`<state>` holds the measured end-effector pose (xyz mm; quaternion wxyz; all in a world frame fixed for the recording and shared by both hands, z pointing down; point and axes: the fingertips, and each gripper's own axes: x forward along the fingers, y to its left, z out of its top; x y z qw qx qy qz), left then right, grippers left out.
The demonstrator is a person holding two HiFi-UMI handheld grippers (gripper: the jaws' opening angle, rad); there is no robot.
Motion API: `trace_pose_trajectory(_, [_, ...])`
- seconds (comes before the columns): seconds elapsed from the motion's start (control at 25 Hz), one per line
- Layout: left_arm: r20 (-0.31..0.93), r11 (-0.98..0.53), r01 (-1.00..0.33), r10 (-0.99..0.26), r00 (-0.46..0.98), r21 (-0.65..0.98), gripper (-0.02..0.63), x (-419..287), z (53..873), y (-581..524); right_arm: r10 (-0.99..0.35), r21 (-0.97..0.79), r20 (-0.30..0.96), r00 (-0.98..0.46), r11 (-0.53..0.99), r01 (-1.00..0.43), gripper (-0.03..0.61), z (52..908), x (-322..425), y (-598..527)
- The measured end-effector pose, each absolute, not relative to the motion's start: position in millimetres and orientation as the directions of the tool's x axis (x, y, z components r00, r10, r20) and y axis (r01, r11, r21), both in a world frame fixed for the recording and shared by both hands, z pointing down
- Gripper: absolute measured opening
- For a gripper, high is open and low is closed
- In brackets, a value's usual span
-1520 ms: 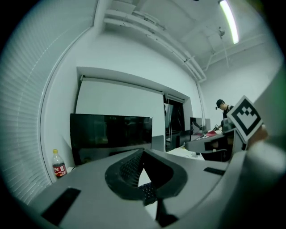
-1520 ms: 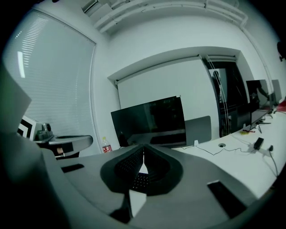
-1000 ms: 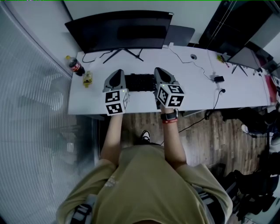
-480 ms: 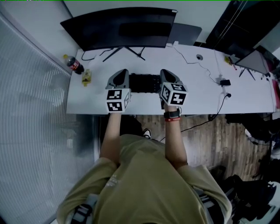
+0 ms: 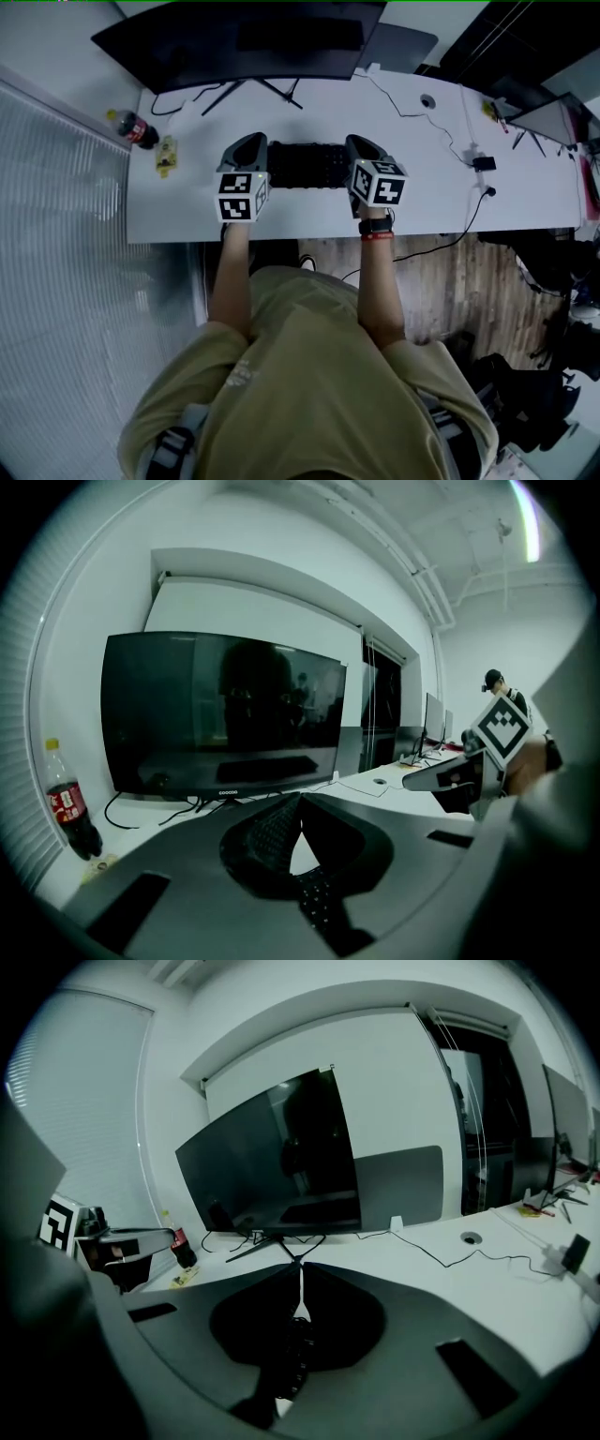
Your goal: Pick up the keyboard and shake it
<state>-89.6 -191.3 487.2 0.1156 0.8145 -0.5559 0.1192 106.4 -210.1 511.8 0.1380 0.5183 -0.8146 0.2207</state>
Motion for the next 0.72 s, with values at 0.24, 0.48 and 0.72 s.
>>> trace_pose_trajectory(0.24, [0.414, -0.32, -0.943, -0.849, 0.329, 0.094, 0.021, -109.6, 532.7, -217.8, -0.757, -0.23, 0.524, -0.39, 0.315, -0.921, 0.028, 550.9, 116.1, -235.0])
trace_pose_trajectory(0.48, [0.473, -0.291, -0.948, -0.822, 0.318, 0.131, 0.021, -128.0, 567.4, -236.0, -0.734, -0.235, 0.57, -0.369, 0.284, -0.929, 0.041, 584.8, 124.4, -249.2])
trace_pose_trajectory(0.72, [0.536, -0.293, -0.946, -0.781, 0.321, 0.14, 0.067, -136.8, 597.5, -245.1, -0.71, -0.224, 0.6, -0.369, 0.293, -0.929, 0.126, 605.5, 125.4, -258.2])
